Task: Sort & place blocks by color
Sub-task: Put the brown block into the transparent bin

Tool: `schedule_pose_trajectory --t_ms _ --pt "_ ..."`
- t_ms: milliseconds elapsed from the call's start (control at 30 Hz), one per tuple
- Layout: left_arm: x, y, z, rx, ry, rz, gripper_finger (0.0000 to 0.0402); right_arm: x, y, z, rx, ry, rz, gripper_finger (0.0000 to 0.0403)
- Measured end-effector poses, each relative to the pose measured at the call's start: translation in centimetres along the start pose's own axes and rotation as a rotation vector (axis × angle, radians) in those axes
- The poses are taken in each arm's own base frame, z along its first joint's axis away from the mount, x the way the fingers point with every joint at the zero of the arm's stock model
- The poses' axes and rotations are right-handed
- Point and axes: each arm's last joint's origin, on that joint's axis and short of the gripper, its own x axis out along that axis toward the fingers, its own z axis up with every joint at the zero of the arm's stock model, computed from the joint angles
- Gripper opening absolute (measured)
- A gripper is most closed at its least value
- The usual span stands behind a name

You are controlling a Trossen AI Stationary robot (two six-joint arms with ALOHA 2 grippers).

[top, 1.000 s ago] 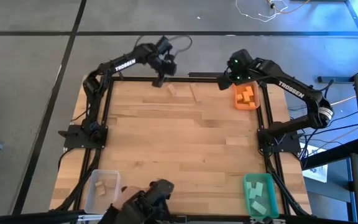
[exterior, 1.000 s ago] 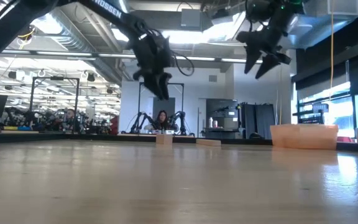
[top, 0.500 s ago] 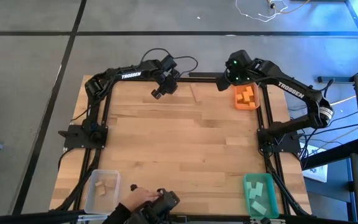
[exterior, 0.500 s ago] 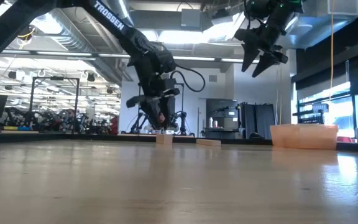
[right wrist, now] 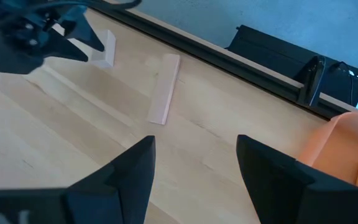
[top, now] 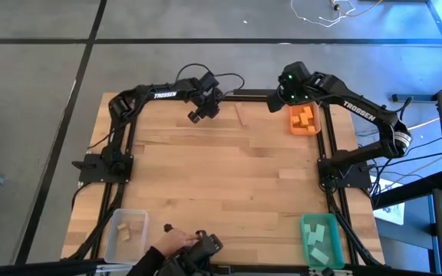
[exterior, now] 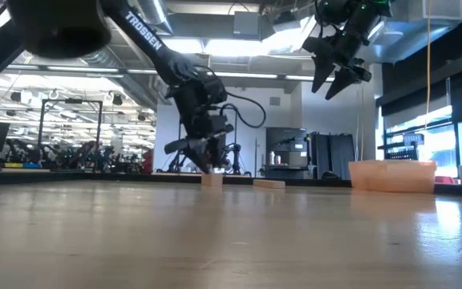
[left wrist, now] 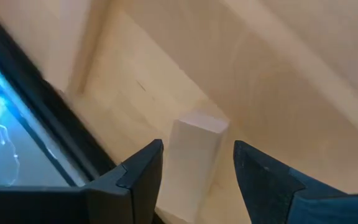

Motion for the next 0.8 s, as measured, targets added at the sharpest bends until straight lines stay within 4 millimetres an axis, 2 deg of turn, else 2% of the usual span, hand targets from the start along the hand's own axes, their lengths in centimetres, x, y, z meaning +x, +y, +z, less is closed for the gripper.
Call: schedule_pose_trajectory --t_ms 367,800 --pt "1.1 -0.1 -0.5 -0.008 -0.009 -0.003 0.0182 0.0 0.0 0.0 -0.004 0.0 0.0 0.0223" --pt "2.9 -0.7 -0.7 -0.058 -0.019 -0.035 0.0152 0.0 0.0 0.0 -0.024 -0.001 0.0 0.0223"
